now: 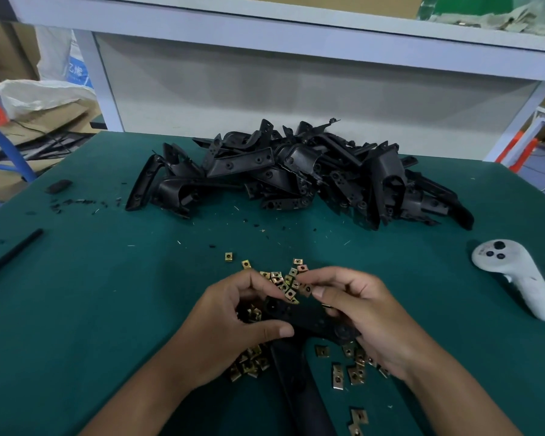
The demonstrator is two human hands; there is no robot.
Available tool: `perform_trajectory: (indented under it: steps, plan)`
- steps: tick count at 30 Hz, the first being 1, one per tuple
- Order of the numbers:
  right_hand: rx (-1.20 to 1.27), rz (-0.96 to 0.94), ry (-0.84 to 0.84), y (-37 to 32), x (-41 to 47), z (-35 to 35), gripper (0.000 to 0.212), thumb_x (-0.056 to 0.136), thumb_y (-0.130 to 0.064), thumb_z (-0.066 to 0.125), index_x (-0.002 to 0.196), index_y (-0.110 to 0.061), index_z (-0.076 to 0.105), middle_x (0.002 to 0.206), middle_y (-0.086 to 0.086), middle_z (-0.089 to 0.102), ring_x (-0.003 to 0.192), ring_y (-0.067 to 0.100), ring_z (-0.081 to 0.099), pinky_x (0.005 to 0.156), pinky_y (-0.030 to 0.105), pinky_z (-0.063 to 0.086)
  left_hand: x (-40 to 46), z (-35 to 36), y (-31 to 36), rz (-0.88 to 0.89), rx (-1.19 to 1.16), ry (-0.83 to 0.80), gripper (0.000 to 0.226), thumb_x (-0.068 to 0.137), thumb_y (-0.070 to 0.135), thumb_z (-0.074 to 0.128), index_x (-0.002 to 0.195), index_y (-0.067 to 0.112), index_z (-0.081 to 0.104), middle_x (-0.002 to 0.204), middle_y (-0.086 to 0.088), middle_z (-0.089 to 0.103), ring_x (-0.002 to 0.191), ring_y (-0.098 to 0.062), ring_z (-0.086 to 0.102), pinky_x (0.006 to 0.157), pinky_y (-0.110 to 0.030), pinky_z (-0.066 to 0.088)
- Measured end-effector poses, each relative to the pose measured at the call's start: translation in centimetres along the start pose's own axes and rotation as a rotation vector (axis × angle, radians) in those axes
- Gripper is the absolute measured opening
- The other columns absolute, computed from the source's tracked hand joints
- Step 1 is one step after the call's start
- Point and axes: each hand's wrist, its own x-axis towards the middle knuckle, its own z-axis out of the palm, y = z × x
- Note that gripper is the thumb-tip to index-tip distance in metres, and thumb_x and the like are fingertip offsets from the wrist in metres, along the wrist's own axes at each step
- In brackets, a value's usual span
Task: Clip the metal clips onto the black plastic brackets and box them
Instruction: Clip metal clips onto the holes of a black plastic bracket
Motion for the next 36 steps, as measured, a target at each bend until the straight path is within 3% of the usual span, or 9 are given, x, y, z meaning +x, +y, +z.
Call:
perform_trajectory:
  steps: [2, 7, 11, 15, 20, 27, 30, 36]
  plan:
    - [-0.016, 0.022, -0.006, -0.2, -0.04, -0.41, 0.028, 0.098, -0.013, 0.063, 0.106, -0.035, 0.078, 0.109, -0.009, 0.076, 0.101, 0.008, 0.069, 0.087, 0.029, 0.052, 0.09, 0.03, -0.01, 0.019, -0.048, 0.02, 0.041, 0.056, 0.043, 0.095, 0.09, 0.031, 0.076, 0.096, -0.001, 0.078, 0.089, -0.013, 0.074, 0.077, -0.019, 0.056]
    - [0.006, 0.018, 0.0, -0.4, -0.15, -0.46, 0.024, 0.095, -0.01, 0.066, 0.101, -0.029, 0.08, 0.087, -0.009, 0.075, 0.068, 0.001, 0.06, 0.059, 0.015, 0.046, -0.02, 0.26, -0.1, 0.021, -0.108, 0.025, 0.046, 0.049, 0.041, 0.099, 0.088, 0.023, 0.081, 0.093, -0.004, 0.078, 0.088, -0.016, 0.074, 0.077, -0.02, 0.056]
    - [0.036, 0.027, -0.05, -0.42, -0.25, -0.2, 0.024, 0.093, -0.007, 0.07, 0.098, -0.029, 0.078, 0.096, -0.002, 0.076, 0.088, 0.013, 0.071, 0.08, 0.027, 0.056, -0.03, 0.31, 0.36, 0.101, -0.008, 0.031, 0.034, 0.056, 0.028, 0.095, 0.087, 0.028, 0.081, 0.097, 0.001, 0.075, 0.093, -0.013, 0.071, 0.082, -0.016, 0.053]
    - [0.082, 0.062, -0.072, -0.56, -0.31, 0.01, 0.018, 0.089, -0.011, 0.074, 0.089, -0.028, 0.078, 0.085, -0.002, 0.074, 0.078, 0.012, 0.068, 0.069, 0.027, 0.053, -0.07, 0.31, 0.58, 0.109, 0.024, 0.034, 0.034, 0.056, 0.023, 0.094, 0.087, 0.029, 0.081, 0.095, 0.0, 0.075, 0.091, -0.014, 0.07, 0.083, -0.017, 0.053]
    - [0.093, 0.061, -0.093, -0.56, -0.44, 0.0, 0.009, 0.079, -0.03, 0.081, 0.088, -0.028, 0.079, 0.086, -0.001, 0.075, 0.081, 0.014, 0.07, 0.076, 0.03, 0.054, -0.11, 0.36, 0.59, 0.103, 0.023, 0.03, 0.035, 0.055, 0.026, 0.094, 0.087, 0.03, 0.081, 0.096, -0.001, 0.075, 0.092, -0.015, 0.071, 0.084, -0.019, 0.053]
    - [0.154, 0.016, -0.046, -0.47, -0.37, 0.17, 0.016, 0.073, -0.031, 0.078, 0.088, -0.026, 0.079, 0.085, -0.001, 0.077, 0.077, 0.009, 0.071, 0.068, 0.019, 0.054, -0.17, 0.36, 0.62, 0.084, 0.012, 0.033, 0.035, 0.057, 0.026, 0.094, 0.089, 0.028, 0.081, 0.096, -0.001, 0.076, 0.091, -0.015, 0.072, 0.082, -0.019, 0.054]
    - [0.123, 0.01, -0.082, -0.48, -0.41, 0.22, 0.014, 0.075, -0.029, 0.077, 0.089, -0.026, 0.079, 0.085, -0.003, 0.075, 0.08, 0.01, 0.071, 0.071, 0.02, 0.055, -0.12, 0.32, 0.51, 0.084, 0.019, 0.035, 0.034, 0.057, 0.024, 0.094, 0.089, 0.028, 0.081, 0.096, -0.001, 0.076, 0.091, -0.016, 0.072, 0.082, -0.02, 0.054]
    - [0.092, 0.005, -0.089, -0.87, -0.6, 0.09, 0.013, 0.076, -0.03, 0.077, 0.089, -0.028, 0.08, 0.087, -0.001, 0.077, 0.081, 0.011, 0.072, 0.071, 0.019, 0.055, -0.16, 0.4, 0.41, 0.076, -0.009, 0.023, 0.038, 0.058, 0.039, 0.095, 0.092, 0.03, 0.08, 0.096, 0.0, 0.077, 0.091, -0.016, 0.073, 0.082, -0.021, 0.056]
